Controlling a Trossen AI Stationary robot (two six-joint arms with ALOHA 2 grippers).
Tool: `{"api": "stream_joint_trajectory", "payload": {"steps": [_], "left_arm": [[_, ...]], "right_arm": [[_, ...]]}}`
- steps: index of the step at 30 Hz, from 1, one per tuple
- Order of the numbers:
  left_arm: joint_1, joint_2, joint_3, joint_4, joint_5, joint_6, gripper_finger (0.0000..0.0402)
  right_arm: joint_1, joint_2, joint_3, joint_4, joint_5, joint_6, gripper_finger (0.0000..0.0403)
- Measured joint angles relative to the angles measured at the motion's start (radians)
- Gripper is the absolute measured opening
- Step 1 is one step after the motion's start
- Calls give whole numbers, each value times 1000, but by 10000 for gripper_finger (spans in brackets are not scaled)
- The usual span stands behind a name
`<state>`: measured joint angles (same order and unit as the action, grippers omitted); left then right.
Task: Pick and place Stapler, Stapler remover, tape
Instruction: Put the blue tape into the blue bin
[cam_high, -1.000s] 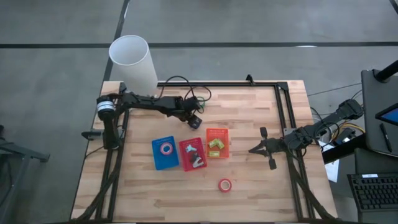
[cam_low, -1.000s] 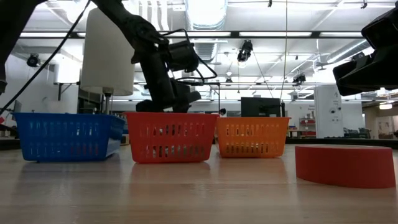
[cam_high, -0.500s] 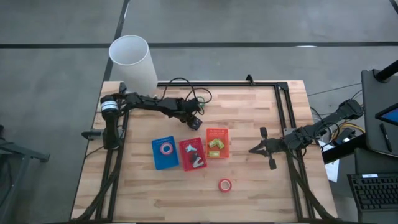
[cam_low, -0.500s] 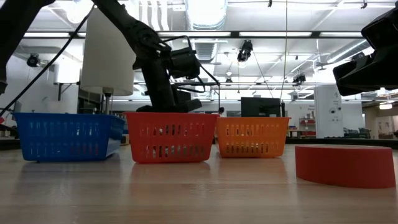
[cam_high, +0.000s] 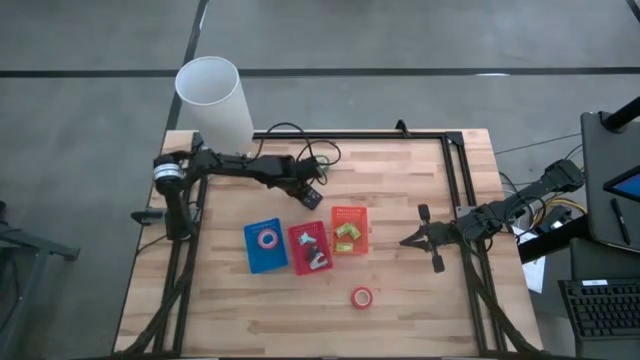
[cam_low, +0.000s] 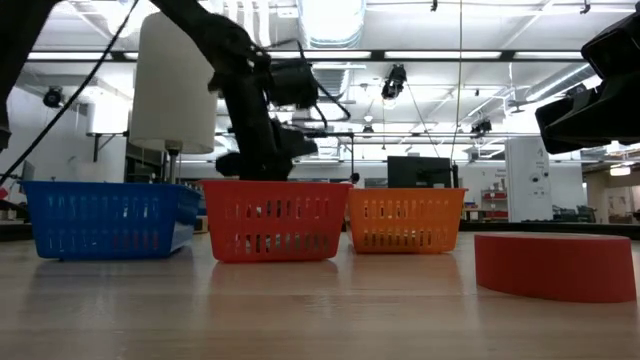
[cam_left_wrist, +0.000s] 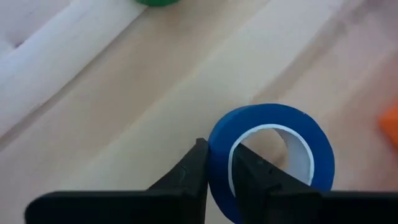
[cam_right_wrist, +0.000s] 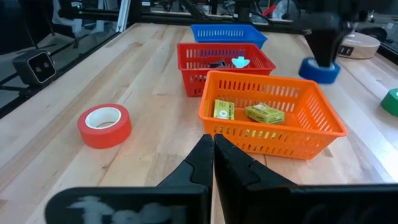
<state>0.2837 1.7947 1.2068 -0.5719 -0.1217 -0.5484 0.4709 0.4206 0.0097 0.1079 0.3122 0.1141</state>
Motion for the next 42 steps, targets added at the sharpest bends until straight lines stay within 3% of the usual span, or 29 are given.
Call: {"api": "stream_joint_trajectory", "payload": {"steps": [10,17,26,31,42], "left_arm": [[-158,-199,-1,-228,-79,-91,42],[-295,-308,-3,-437,-144,-288,58],[-495,-363,-106,-527,-199,-513,54],[-536,-365,-186,-514,-196,-621,63],[-537,-364,-326,-299,-180,-651,57]], "right_arm": [[0,0,0,-1,0,-1,8],[0,0,0,-1,0,2,8],[0,0,0,-1,0,2,8],[0,0,0,0,0,-1,8],[0,0,0,0,0,10,8]]}}
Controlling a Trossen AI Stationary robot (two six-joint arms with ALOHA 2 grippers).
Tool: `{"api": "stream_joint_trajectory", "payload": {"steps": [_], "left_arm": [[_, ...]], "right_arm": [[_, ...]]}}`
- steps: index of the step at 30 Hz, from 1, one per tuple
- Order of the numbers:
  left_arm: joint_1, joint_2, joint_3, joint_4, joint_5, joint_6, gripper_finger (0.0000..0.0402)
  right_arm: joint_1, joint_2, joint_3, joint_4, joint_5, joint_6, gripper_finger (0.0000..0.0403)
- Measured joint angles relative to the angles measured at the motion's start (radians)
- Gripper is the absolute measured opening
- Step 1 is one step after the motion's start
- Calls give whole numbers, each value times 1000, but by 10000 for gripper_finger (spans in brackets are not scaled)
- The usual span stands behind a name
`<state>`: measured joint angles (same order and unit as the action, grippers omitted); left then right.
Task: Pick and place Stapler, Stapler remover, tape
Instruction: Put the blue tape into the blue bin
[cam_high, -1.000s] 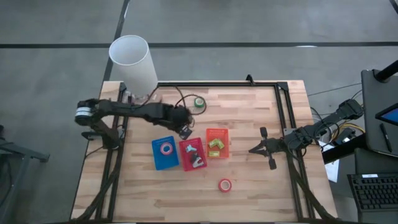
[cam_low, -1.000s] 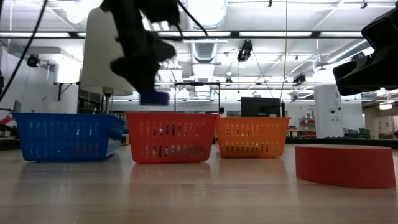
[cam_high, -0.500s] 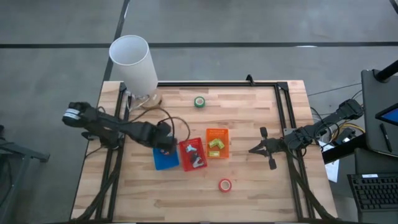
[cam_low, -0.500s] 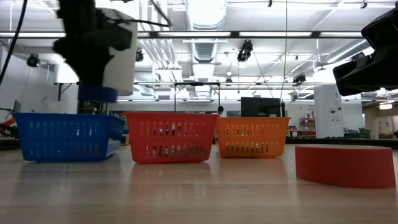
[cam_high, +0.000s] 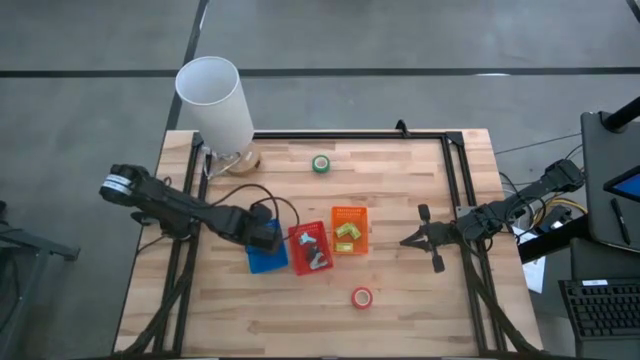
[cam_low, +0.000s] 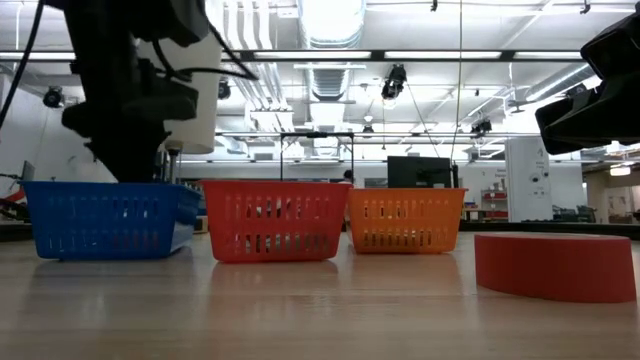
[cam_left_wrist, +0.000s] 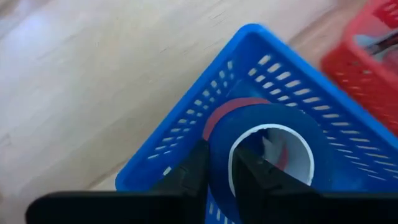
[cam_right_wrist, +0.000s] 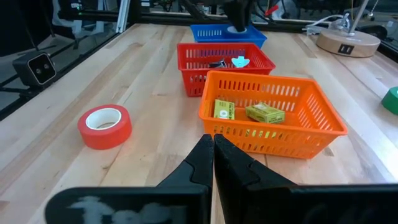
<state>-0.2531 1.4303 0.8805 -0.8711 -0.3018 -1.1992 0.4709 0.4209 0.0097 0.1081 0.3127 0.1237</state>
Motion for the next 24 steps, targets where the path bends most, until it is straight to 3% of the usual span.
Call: {"api": "stream_joint_trajectory", "payload": {"steps": [8,24], "left_arm": [[3,0,-68,18,-12,-65,65],[7,-8,-59,60,-39,-37,66]], "right_arm": [[0,0,0,0,1,-2,8],[0,0,0,0,1,-2,8]]}}
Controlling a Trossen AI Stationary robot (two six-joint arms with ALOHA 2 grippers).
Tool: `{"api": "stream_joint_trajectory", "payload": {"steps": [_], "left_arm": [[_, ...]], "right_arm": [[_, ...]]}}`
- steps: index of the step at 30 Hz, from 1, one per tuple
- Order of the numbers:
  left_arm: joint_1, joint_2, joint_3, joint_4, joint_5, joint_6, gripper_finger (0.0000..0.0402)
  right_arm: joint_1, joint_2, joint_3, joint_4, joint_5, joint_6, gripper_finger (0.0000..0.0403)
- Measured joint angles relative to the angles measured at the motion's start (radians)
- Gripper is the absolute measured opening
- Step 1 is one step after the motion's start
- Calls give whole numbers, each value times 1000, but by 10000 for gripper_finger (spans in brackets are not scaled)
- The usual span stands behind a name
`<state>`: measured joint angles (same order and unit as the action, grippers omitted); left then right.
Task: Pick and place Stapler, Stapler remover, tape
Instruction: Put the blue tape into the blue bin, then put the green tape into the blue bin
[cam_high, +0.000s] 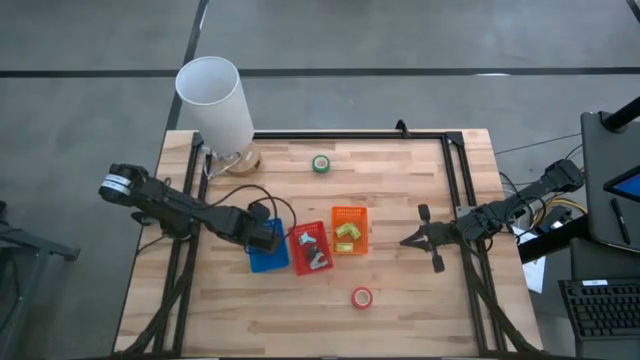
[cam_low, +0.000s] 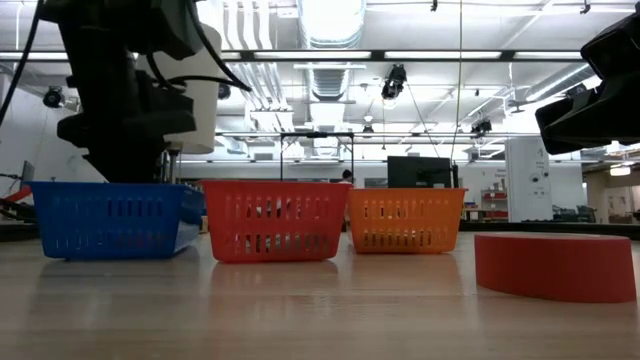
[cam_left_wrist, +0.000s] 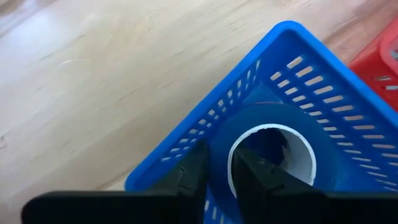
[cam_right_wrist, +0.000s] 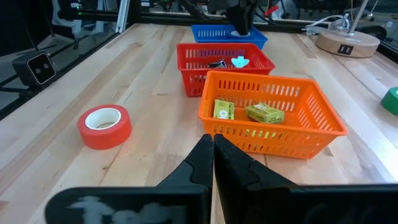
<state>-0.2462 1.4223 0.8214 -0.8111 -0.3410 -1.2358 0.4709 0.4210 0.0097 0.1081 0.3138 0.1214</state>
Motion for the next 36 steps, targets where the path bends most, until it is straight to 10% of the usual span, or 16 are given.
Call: {"api": "stream_joint_trajectory", "payload": {"steps": [14,26,36], "left_arm": [[6,0,-25,57,-17,-15,83],[10,-35,37,40,-18,21,181],[69,-70,158,154,-195,194,186]], "right_arm": [[0,0,0,0,0,0,8],[0,1,0,0,1,0,8],[0,1,0,0,2,-1,8]]}}
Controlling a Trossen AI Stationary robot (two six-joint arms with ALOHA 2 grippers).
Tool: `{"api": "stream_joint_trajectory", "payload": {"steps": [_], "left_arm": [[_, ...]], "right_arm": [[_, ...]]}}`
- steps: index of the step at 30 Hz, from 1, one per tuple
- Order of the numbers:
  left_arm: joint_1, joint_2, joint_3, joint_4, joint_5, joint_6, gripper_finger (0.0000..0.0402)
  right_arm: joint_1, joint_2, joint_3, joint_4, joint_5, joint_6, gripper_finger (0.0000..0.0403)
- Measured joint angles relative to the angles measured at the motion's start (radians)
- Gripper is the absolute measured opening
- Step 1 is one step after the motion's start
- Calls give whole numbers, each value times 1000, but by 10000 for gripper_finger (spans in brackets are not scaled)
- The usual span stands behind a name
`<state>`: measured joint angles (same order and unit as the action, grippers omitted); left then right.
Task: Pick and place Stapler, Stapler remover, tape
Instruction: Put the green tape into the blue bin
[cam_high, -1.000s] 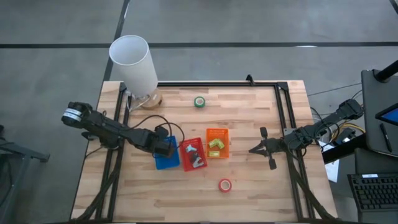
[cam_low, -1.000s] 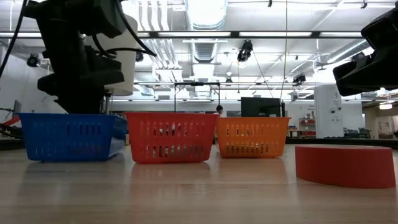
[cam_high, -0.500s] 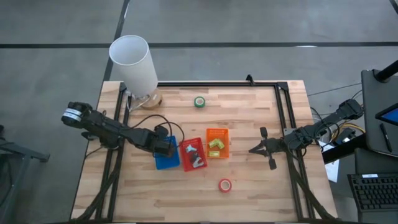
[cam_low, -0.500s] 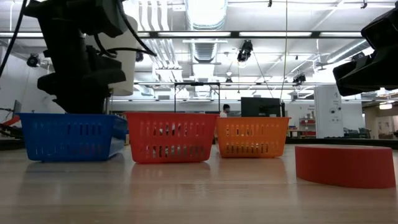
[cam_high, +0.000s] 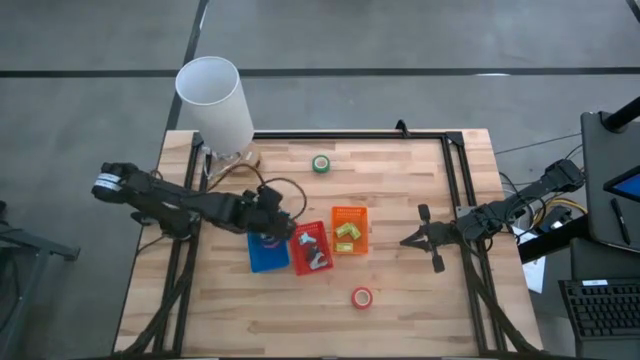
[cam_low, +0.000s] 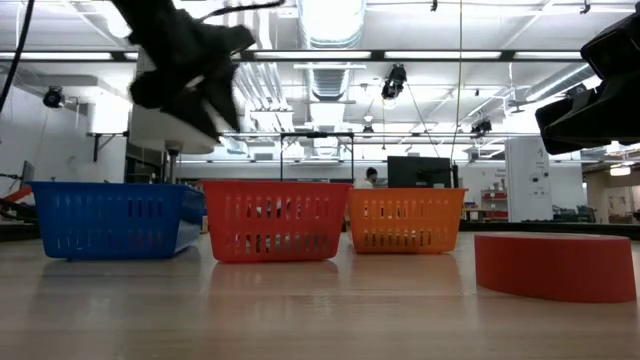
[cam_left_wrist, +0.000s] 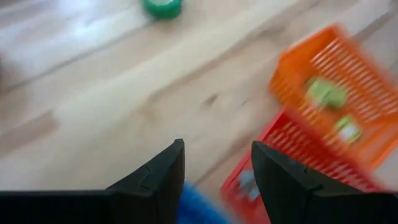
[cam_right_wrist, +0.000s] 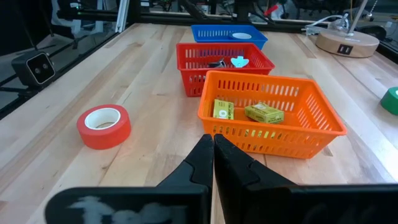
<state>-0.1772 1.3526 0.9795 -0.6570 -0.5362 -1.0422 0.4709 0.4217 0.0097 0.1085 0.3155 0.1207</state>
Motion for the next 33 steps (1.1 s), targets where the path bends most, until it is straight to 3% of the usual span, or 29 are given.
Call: {"api": "stream_joint_trajectory", "payload": {"steps": [10,20,26,33], "left_arm": [[182,3,0,266,101,222,186],[332,3,0,361,204,323,186],[364,7,-3,369,211,372,186],[434,59,6,470,297,408,186]], "right_arm": [[0,0,0,0,0,0,8],[-1,0,0,0,0,-15,8],[-1,0,0,0,0,-11,8],[0,0,0,1,0,-18,8]]}}
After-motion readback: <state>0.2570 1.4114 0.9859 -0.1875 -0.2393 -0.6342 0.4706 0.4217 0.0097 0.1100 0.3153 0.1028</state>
